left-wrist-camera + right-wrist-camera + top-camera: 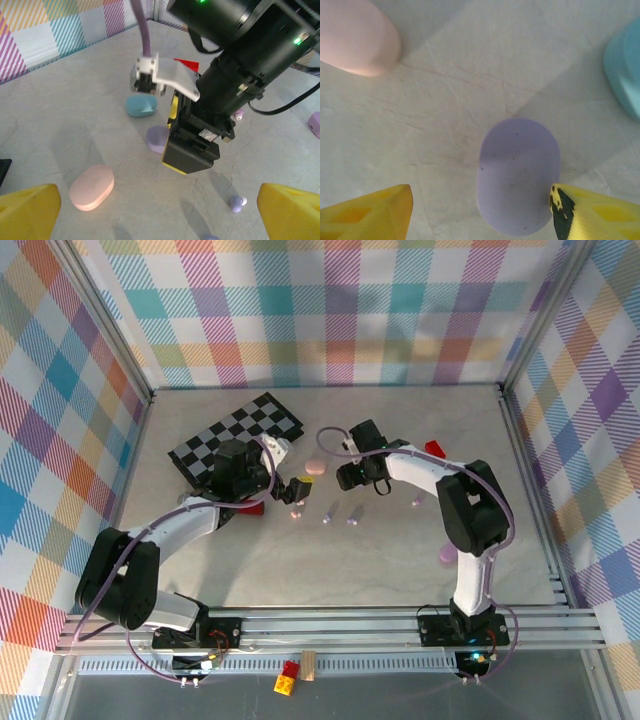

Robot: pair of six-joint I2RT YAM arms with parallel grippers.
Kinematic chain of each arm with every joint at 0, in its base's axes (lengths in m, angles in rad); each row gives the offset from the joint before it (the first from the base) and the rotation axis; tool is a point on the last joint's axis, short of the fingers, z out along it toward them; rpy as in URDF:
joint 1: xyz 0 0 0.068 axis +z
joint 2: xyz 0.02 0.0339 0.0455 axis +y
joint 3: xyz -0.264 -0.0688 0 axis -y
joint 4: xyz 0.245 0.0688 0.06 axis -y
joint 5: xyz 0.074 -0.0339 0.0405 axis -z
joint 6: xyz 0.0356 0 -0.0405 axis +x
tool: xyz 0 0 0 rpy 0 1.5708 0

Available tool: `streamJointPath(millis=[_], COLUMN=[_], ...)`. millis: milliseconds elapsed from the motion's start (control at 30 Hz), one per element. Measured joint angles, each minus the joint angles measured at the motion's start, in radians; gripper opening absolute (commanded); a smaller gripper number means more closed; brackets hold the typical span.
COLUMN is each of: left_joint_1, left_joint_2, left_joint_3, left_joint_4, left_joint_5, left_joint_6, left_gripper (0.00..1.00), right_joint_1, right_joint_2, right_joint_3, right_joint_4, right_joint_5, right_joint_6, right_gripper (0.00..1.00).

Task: Insert the wireless bluetooth earbuds into the charging case

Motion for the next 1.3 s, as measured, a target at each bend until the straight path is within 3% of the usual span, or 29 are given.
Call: streamJointPath(millis=[300, 467, 567, 700, 800, 1033, 1200, 1300], left_joint_1=[0.0, 0.0, 0.0, 0.0, 0.0, 0.0, 0.0, 0.0], left_joint_2=[-0.012, -0.012, -0.012, -0.012, -0.012, -0.012, -0.012, -0.012], left_joint_3=[-0.003, -0.006, -0.006, -0.006, -0.006, -0.006, -0.013, -0.027], left_joint_4=[0.0, 0.0, 0.0, 0.0, 0.0, 0.0, 0.006, 0.028], left_joint_5=[-0.006, -0.006, -0.006, -0.006, -0.006, -0.006, -0.006, 0.002], left_joint_6=[0.003, 0.003, 0.003, 0.003, 0.003, 0.003, 0.003, 0.003], left_gripper=[1.0, 1.0, 1.0, 1.0, 1.0, 1.0, 1.0, 1.0], right_joint_1=[-0.002, -0.002, -0.002, -0.002, -0.002, -0.002, -0.003, -0.016], right_joint_2=[0.035, 0.039, 0.039, 0.057, 0.089, 0.132, 0.124, 0.089], right_joint_3=[0.021, 0.032, 0.046, 0.076, 0.104, 0.141, 0.137, 0.11], right_joint_4=[-0.04, -0.045, -0.045, -0.054, -0.071, -0.113, -0.119, -0.119], right_joint_5=[0.029, 0.034, 0.034, 0.044, 0.048, 0.047, 0.035, -0.034], right_joint_6=[-0.014, -0.014, -0.014, -0.014, -0.01, 0.01, 0.017, 0.02], right_gripper=[0.63, 0.51, 0.51, 0.61, 0.61, 0.44, 0.38, 0.35])
